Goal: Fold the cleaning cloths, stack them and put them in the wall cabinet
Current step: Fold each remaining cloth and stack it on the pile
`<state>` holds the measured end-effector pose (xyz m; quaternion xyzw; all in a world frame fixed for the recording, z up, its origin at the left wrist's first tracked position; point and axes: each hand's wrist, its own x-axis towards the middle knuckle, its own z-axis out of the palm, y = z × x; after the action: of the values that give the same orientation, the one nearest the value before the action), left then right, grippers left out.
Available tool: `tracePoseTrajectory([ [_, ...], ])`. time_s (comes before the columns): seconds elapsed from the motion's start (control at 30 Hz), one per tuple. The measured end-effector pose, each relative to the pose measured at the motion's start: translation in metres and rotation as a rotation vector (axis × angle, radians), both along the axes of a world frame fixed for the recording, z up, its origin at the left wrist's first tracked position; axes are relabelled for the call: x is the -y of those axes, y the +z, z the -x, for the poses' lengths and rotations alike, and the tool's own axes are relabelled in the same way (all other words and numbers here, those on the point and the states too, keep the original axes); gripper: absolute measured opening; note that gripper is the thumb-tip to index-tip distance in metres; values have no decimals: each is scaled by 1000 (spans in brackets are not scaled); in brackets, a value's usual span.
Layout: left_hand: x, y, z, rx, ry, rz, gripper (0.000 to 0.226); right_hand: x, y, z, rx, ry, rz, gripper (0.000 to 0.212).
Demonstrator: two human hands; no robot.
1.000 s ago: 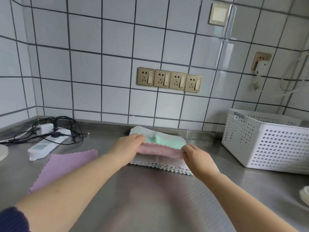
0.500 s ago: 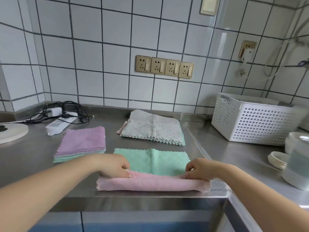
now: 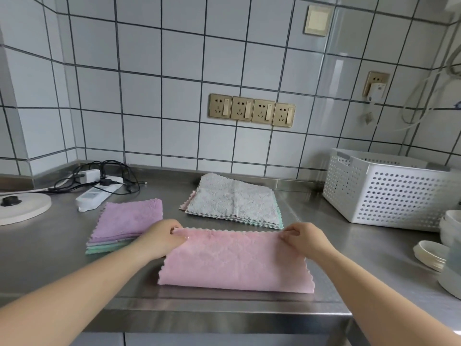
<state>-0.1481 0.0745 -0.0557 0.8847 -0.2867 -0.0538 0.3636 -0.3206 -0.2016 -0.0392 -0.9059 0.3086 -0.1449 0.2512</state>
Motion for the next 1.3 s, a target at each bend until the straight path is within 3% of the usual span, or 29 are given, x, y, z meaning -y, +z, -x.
tracePoseTrajectory([
  [0.2, 6, -10, -13, 41, 68, 44, 9, 3, -11, -29, -45, -80, 45, 19],
  [0.33, 3, -12, -13, -71, 14, 71, 43, 9, -22, -35, -104, -104, 25, 25],
  [0.4, -3, -11, -8, -91, -28, 55, 49, 13, -22, -31, -95, -94, -19, 29],
  [0.57, -12, -12, -4, -98, -85, -8, 36, 14, -23, -10, -49, 12, -27, 9],
  [0.73, -8, -20, -6, 119, -98, -153, 21, 11, -22, -4, -125, 97, 50, 25],
  [0.83, -5, -22, -3, 166, -88, -169, 55, 10, -23, -5, -115, 74, 108, 29],
  [1.03, -7, -16, 1, 207, -104, -261, 68, 6, -25, -4, -163, 47, 216, 36],
  [1.17, 7, -7, 22, 590, -133, -374, 59, -13, -21, -11, -122, 93, 394, 40],
  [1.3, 58, -13, 44, 467, -273, -315, 50, -63, -26, -48, -134, 216, 362, 42],
])
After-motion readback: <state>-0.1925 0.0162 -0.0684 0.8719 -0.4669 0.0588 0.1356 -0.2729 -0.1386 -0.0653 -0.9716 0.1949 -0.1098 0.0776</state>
